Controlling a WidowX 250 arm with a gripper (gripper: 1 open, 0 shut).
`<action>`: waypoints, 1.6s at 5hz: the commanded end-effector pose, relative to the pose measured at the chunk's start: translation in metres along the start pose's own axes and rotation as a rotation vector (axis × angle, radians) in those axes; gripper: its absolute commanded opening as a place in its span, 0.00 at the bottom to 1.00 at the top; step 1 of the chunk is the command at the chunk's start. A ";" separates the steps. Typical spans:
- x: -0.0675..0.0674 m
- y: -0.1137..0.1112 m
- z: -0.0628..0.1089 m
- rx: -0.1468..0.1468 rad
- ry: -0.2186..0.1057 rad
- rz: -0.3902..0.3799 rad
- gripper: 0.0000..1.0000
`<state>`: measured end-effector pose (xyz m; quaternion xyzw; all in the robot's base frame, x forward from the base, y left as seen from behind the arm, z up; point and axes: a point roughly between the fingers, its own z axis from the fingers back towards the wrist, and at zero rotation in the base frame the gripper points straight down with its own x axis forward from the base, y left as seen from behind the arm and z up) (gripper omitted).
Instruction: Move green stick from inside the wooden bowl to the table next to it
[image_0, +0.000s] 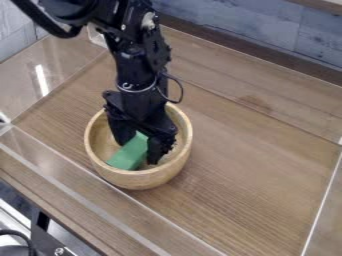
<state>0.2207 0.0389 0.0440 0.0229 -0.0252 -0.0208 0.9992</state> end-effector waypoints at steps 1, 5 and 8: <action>0.006 0.000 0.003 0.005 -0.021 -0.002 1.00; 0.009 0.003 0.000 -0.001 -0.029 0.018 1.00; 0.008 0.003 -0.012 0.010 -0.022 0.031 0.00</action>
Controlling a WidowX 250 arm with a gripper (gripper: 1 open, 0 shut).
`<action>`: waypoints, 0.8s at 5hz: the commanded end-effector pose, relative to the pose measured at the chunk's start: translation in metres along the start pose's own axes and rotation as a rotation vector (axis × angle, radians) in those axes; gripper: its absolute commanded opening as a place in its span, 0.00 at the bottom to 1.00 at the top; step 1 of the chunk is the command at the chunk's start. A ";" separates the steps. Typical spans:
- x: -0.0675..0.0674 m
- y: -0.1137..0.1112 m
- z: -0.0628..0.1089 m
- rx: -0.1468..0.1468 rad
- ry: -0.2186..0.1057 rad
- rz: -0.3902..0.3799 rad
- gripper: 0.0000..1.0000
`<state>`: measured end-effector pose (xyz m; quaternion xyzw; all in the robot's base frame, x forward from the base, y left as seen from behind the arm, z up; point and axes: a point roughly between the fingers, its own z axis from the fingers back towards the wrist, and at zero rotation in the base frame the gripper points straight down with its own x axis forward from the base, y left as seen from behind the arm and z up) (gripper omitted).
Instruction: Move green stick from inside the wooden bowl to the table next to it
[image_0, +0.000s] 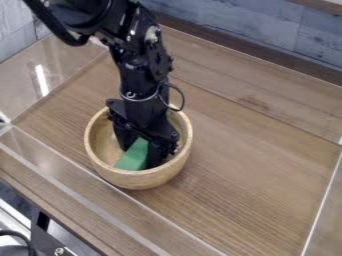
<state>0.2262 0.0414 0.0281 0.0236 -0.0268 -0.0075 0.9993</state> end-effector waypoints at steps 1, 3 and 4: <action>0.005 0.002 0.008 -0.002 -0.019 0.016 0.00; 0.008 0.003 0.020 -0.023 -0.021 0.043 0.00; 0.011 0.003 0.028 -0.033 -0.024 0.058 0.00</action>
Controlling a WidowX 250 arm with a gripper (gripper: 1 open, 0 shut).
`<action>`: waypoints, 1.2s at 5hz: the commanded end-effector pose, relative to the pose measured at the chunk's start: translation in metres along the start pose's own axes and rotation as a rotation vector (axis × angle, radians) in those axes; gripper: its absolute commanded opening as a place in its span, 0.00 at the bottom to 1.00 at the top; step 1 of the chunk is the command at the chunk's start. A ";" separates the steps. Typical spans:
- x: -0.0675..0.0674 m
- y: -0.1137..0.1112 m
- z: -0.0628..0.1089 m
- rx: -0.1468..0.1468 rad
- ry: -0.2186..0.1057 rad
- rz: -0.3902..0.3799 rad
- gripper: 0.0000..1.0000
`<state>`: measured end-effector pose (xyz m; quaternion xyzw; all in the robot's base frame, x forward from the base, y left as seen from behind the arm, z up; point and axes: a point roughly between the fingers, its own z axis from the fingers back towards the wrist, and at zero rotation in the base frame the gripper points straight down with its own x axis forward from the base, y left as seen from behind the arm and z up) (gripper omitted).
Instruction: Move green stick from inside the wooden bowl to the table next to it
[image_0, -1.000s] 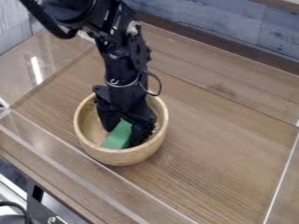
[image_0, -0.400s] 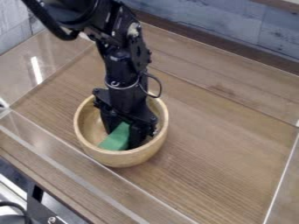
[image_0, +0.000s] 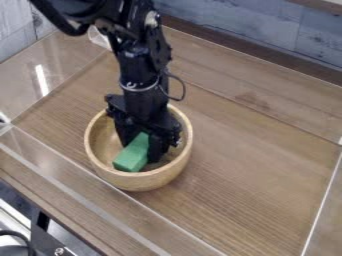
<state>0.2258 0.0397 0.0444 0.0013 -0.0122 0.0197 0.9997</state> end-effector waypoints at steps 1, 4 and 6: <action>0.014 0.003 0.024 -0.004 -0.064 0.020 0.00; 0.066 -0.037 0.060 -0.065 -0.129 0.160 0.00; 0.077 -0.036 0.057 -0.065 -0.165 0.150 0.00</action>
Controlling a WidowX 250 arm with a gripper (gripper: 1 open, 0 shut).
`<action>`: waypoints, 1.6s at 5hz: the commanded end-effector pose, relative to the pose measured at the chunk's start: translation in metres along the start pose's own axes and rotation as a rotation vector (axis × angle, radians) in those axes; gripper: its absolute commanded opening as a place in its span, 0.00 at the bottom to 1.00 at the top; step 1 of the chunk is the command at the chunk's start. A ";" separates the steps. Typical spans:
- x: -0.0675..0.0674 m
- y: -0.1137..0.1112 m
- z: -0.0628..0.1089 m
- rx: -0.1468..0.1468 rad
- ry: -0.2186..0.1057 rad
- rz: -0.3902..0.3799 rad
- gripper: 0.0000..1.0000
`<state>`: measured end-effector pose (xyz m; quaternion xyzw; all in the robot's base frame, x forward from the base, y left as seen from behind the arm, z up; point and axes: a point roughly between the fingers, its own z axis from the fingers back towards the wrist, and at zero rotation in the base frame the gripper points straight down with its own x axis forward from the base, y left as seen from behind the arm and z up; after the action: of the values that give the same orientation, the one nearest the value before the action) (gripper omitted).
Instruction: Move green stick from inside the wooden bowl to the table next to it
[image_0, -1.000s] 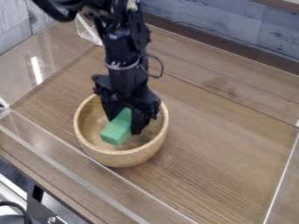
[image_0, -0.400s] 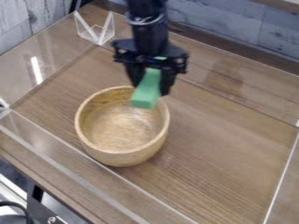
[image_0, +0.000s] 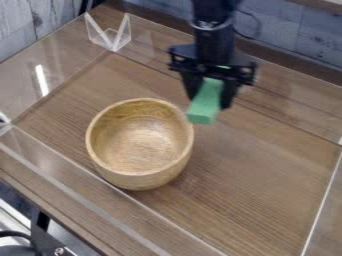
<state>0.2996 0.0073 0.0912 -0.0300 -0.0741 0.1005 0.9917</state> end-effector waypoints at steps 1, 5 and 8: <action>0.010 0.032 0.012 0.011 -0.065 -0.003 0.00; 0.014 0.001 -0.011 0.014 -0.096 -0.056 0.00; 0.030 0.021 -0.017 0.035 -0.115 -0.035 1.00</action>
<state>0.3187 0.0296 0.0636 -0.0069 -0.1066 0.0831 0.9908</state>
